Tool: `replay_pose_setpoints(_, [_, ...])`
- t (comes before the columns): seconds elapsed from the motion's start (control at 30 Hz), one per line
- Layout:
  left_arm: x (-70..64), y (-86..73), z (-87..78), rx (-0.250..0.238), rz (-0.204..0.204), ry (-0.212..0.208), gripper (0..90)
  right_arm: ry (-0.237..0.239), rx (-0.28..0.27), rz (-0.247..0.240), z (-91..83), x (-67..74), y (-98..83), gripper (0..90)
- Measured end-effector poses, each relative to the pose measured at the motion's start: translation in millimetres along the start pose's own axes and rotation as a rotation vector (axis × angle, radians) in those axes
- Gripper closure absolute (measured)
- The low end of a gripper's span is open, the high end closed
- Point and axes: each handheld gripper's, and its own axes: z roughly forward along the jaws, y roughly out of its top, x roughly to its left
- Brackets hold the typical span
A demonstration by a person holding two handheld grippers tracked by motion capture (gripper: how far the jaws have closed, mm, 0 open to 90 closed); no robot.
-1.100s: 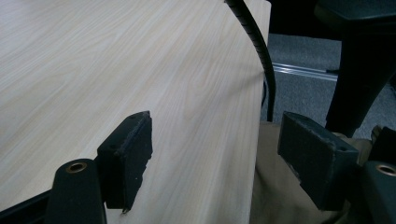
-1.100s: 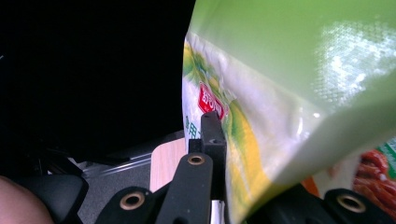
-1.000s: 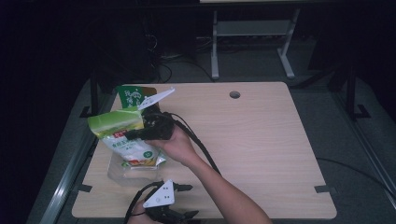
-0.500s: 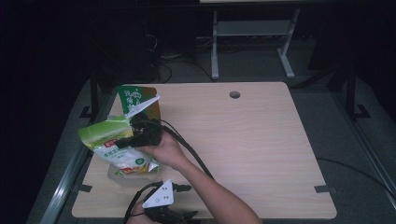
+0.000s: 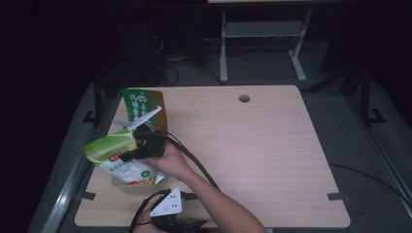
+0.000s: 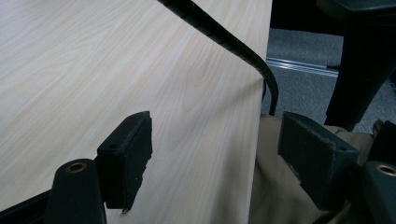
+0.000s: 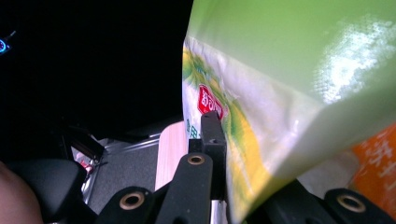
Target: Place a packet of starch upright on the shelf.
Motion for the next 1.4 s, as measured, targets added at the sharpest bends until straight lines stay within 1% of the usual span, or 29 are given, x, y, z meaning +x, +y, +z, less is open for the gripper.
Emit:
replay_pose_setpoints(0.07, [0.1, 0.0, 0.3, -0.010, -0.011, -0.002, 26.0, 0.003, 0.011, 0.009, 2.6, -2.0, -3.0, 89.8])
replay_pose_setpoints(0.1, [0.2, 0.0, 0.3, -0.012, -0.014, -0.002, 26.0, 0.010, 0.008, 0.024, 3.4, -2.0, -3.6, 89.8])
replay_pose_setpoints(0.13, [1.1, -0.2, -0.2, -0.007, -0.010, 0.000, 26.0, 0.007, 0.007, 0.015, 3.6, -3.0, -3.9, 89.7])
replay_pose_setpoints(0.17, [1.6, -0.3, -0.6, -0.008, -0.010, -0.001, 26.0, 0.009, 0.002, 0.021, 3.7, -2.9, -3.7, 89.6])
replay_pose_setpoints(0.2, [1.9, -0.5, -1.0, -0.008, -0.011, 0.001, 26.0, 0.004, 0.004, 0.016, 3.6, -3.2, -3.6, 89.4])
replay_pose_setpoints(0.27, [2.0, -0.8, -1.0, -0.017, -0.023, 0.003, 26.0, -0.008, 0.014, 0.007, 3.2, -2.4, -3.1, 89.0])
replay_pose_setpoints(0.37, [4.0, -1.2, -2.6, -0.020, -0.026, 0.009, 26.0, -0.013, 0.018, 0.000, 2.3, -1.6, -2.7, 88.2])
replay_pose_setpoints(0.5, [5.8, -1.6, -4.0, -0.015, -0.023, 0.014, 26.0, -0.017, 0.022, -0.011, 0.3, -2.6, -2.7, 87.9])
replay_pose_setpoints(0.57, [5.8, -1.5, -3.8, -0.012, -0.019, 0.013, 26.0, -0.014, 0.020, -0.001, -1.1, -3.4, -2.6, 86.4])
replay_pose_setpoints(0.63, [5.3, -1.3, -3.2, -0.011, -0.020, 0.012, 26.0, -0.007, 0.001, 0.012, -4.4, -4.7, -1.9, 86.9])
replay_pose_setpoints(0.67, [5.3, -1.3, -3.1, -0.011, -0.020, 0.011, 26.0, -0.017, 0.004, 0.006, -6.3, -4.5, -0.9, 87.3])
replay_pose_setpoints(0.73, [5.0, -1.2, -2.7, -0.006, -0.018, 0.012, 26.0, -0.018, 0.013, 0.009, -7.9, -4.8, -1.1, 87.7])
replay_pose_setpoints(0.8, [5.2, -1.2, -2.6, -0.007, -0.019, 0.010, 26.0, -0.027, 0.016, 0.001, -8.9, -4.2, -1.5, 88.0])
replay_pose_setpoints(0.87, [5.2, -1.1, -2.7, -0.004, -0.016, 0.014, 26.0, -0.029, 0.016, 0.000, -9.2, -4.1, -2.0, 88.2])
replay_pose_setpoints(0.97, [4.6, -0.8, -2.9, -0.011, -0.019, 0.017, 26.0, -0.030, 0.012, -0.005, -9.6, -4.3, -3.0, 88.6])
replay_pose_setpoints(1.07, [4.6, -0.7, -2.8, -0.011, -0.020, 0.017, 26.0, -0.034, 0.019, -0.010, -11.0, -4.5, -3.7, 88.8])
replay_pose_setpoints(1.13, [4.7, -0.8, -2.9, -0.010, -0.019, 0.017, 26.0, -0.030, 0.022, -0.012, -12.4, -5.7, -4.8, 88.9])
replay_pose_setpoints(1.33, [4.1, -0.9, -2.6, -0.019, -0.033, 0.015, 26.0, -0.021, 0.020, 0.004, -16.9, -8.4, -12.0, 88.9])
replay_pose_setpoints(1.4, [4.2, -0.9, -2.5, -0.019, -0.034, 0.016, 26.0, -0.023, 0.021, 0.000, -18.8, -9.3, -15.1, 89.0])
